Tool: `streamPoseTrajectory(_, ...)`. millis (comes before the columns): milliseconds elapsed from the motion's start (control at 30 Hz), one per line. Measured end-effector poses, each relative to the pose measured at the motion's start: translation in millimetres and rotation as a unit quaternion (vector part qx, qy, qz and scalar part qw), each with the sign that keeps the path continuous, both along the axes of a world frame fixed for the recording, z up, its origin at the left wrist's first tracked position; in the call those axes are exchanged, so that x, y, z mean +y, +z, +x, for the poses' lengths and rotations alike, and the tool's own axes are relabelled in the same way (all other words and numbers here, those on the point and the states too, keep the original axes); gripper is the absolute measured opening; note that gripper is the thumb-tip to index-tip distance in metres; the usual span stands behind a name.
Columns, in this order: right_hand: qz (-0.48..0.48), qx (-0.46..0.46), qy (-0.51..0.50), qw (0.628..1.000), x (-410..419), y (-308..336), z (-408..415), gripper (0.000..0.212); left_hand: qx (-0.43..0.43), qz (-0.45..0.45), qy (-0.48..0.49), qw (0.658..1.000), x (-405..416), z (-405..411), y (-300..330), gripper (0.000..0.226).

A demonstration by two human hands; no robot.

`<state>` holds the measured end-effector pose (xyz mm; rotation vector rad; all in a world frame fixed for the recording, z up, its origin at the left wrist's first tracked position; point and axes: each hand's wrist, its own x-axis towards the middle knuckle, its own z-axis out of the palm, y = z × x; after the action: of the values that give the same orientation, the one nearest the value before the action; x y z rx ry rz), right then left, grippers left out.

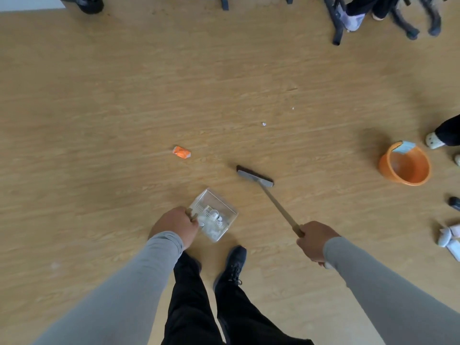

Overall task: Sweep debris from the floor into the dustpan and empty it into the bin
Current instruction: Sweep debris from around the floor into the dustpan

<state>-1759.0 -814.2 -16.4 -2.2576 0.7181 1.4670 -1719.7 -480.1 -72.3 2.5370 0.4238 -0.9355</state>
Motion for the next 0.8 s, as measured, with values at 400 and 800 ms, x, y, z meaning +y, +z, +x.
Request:
streamPoseTrajectory(400, 0.036, -0.05, -0.095, 0.994, -88.1, 71.4, 7.1, 0.038, -0.004, -0.01, 0.008, 1.0, 5.6, 7.8, 2.4, 0.01)
streamPoseTrajectory(800, 0.08, 0.034, -0.033, 0.996, -32.1, 51.8, 5.2, 0.041, -0.011, -0.002, -0.003, 1.0, 4.5, 10.0, 2.4, 0.014)
